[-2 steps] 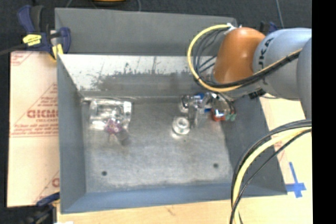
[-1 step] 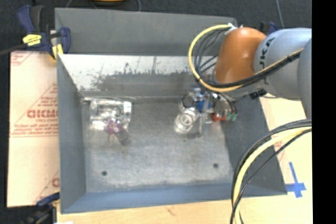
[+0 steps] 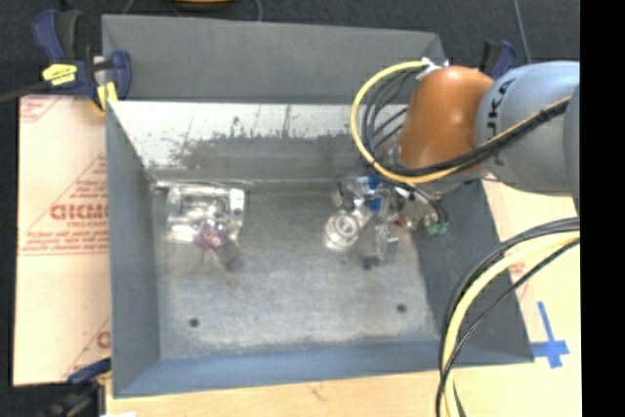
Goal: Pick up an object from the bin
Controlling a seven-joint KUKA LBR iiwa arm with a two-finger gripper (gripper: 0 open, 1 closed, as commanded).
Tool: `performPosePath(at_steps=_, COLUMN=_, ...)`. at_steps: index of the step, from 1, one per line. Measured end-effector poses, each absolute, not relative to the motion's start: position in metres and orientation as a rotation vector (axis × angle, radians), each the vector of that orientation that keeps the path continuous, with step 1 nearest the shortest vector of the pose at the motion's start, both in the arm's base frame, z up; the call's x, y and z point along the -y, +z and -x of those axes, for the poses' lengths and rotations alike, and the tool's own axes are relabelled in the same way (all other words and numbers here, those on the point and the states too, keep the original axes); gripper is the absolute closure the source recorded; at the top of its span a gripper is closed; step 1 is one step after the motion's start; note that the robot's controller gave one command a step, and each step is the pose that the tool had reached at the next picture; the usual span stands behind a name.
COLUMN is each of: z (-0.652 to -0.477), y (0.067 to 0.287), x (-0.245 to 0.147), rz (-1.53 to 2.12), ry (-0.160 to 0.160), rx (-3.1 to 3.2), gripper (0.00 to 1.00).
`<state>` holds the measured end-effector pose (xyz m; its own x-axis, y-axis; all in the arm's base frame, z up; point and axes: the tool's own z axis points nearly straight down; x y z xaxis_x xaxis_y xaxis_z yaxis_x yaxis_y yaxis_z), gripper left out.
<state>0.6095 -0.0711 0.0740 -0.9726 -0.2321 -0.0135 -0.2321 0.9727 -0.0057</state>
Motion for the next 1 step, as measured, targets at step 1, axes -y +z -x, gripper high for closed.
performPosePath(at_steps=1, z=-0.6156, y=0.0731, x=0.0561, rz=0.996, ry=-0.008, rx=-2.967, gripper=0.00)
